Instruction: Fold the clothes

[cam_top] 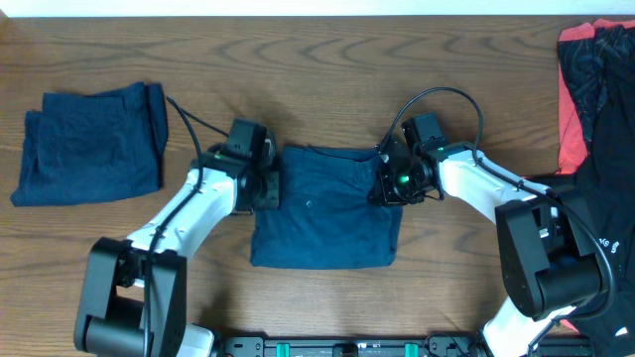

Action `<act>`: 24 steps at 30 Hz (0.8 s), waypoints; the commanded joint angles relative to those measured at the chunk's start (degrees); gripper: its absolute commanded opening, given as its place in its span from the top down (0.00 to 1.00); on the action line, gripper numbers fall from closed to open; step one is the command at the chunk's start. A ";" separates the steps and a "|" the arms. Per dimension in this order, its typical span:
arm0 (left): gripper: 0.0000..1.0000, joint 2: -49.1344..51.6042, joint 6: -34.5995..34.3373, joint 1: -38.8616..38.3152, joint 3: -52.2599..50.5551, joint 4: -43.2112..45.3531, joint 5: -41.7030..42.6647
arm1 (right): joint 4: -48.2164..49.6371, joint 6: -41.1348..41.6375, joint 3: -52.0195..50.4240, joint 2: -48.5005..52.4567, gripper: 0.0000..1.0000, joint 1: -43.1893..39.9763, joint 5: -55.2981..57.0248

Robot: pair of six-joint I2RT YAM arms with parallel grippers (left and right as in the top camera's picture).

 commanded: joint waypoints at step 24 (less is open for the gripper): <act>0.02 -7.69 -3.98 -0.02 -3.52 7.28 4.66 | -0.37 1.31 -0.28 0.44 0.94 -0.81 10.23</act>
